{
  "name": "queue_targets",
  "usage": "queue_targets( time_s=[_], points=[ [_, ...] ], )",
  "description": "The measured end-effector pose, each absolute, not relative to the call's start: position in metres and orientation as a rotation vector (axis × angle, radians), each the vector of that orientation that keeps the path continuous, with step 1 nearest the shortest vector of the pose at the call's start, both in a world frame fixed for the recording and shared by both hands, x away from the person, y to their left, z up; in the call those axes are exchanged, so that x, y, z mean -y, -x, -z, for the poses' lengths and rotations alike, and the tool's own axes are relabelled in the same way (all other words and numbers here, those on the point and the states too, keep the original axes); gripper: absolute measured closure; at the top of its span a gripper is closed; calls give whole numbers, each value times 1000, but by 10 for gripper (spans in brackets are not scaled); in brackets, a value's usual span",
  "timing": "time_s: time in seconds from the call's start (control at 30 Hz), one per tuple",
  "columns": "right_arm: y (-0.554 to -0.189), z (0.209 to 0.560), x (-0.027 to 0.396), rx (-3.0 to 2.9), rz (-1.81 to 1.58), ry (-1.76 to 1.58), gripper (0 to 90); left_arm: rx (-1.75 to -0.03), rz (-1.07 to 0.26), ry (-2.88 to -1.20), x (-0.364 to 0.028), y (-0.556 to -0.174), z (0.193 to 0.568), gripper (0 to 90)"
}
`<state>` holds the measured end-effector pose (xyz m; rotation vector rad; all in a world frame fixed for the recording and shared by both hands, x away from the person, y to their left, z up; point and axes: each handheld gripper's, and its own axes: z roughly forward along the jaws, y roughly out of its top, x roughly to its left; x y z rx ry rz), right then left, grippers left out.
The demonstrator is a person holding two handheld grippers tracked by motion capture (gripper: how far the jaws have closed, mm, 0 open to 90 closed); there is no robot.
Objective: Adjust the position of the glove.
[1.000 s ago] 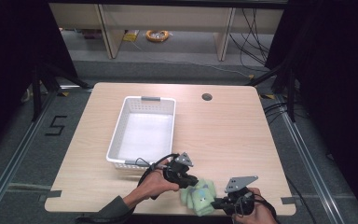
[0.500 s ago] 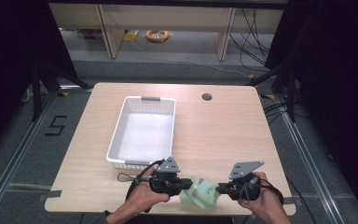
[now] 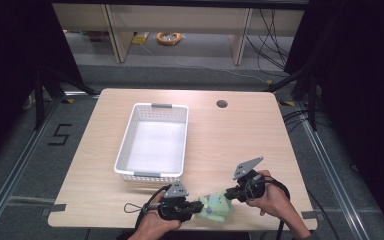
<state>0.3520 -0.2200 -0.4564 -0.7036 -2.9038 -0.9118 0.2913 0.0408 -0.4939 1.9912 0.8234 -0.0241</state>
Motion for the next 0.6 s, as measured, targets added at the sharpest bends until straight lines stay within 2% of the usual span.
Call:
queue_targets(
  time_s=[0.23, 0.37, 0.6],
  points=[
    [-354, 467, 225, 2875, 928, 791, 777, -850, 35, -1995, -42, -290, 502, 810],
    [-352, 466, 232, 2850, 971, 905, 686, -856, 36, -1984, -43, -289, 503, 755],
    [-336, 453, 243, 2831, 1091, 1028, 637, -885, 38, -1971, -50, -288, 502, 620]
  ],
)
